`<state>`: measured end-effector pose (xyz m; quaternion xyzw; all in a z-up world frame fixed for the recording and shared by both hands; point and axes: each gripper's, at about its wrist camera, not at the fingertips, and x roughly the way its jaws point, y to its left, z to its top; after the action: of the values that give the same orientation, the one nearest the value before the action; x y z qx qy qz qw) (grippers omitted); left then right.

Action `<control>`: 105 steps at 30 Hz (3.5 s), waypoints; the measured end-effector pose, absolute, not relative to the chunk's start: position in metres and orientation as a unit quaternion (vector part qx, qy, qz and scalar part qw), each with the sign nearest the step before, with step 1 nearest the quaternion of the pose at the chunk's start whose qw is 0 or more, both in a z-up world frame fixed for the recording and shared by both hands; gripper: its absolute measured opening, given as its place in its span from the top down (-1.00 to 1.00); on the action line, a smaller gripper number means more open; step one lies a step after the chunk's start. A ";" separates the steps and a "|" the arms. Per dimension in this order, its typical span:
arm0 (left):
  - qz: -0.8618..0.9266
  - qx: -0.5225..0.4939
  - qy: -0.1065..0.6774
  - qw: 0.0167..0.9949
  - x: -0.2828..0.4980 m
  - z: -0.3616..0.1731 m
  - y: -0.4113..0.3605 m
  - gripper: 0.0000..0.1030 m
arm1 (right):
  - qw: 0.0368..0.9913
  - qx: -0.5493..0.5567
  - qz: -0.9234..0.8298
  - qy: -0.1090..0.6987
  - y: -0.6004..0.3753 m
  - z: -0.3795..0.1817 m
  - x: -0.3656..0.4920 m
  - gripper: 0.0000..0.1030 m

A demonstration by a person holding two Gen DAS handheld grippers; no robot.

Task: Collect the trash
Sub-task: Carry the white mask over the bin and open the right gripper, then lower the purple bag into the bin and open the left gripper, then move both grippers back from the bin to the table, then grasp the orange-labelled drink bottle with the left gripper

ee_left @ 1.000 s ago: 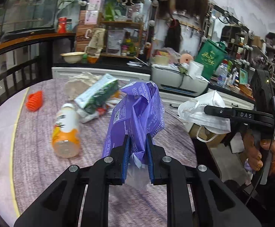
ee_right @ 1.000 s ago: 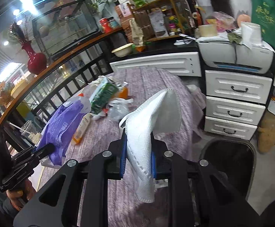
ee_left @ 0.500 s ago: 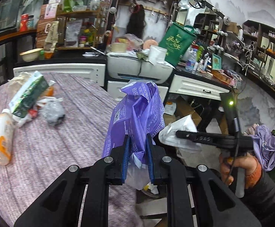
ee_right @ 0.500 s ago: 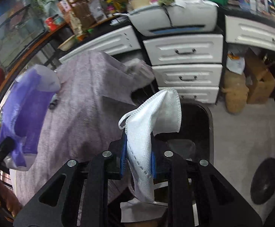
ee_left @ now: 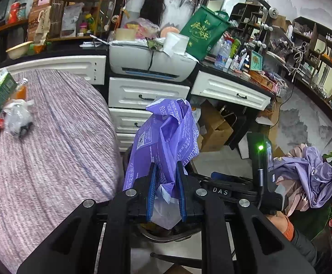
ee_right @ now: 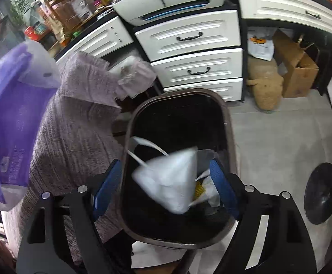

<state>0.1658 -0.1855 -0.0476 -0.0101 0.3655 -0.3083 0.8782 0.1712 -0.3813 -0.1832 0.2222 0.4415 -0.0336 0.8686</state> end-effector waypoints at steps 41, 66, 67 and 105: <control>-0.302 0.065 0.500 0.809 0.199 -0.146 -0.272 -0.45 | 0.902 0.238 -0.103 0.346 -0.429 -0.137 0.098 -0.64; -0.239 0.071 0.391 0.886 0.158 -0.056 -0.155 -0.82 | 0.911 0.201 -0.026 0.360 -0.382 -0.108 0.120 -0.69; -0.231 0.070 0.388 0.890 0.157 -0.053 -0.145 -0.83 | 0.912 0.193 -0.015 0.361 -0.375 -0.105 0.123 -0.69; -0.025 -0.013 0.507 0.862 0.307 -0.068 0.098 -0.74 | 0.900 -0.003 0.172 0.401 -0.150 -0.074 0.211 -0.69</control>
<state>0.3071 0.0985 -0.0677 -0.0129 0.5069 -0.0253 0.8616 0.2107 -0.1496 -0.0736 -0.0033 0.4008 0.1720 0.8999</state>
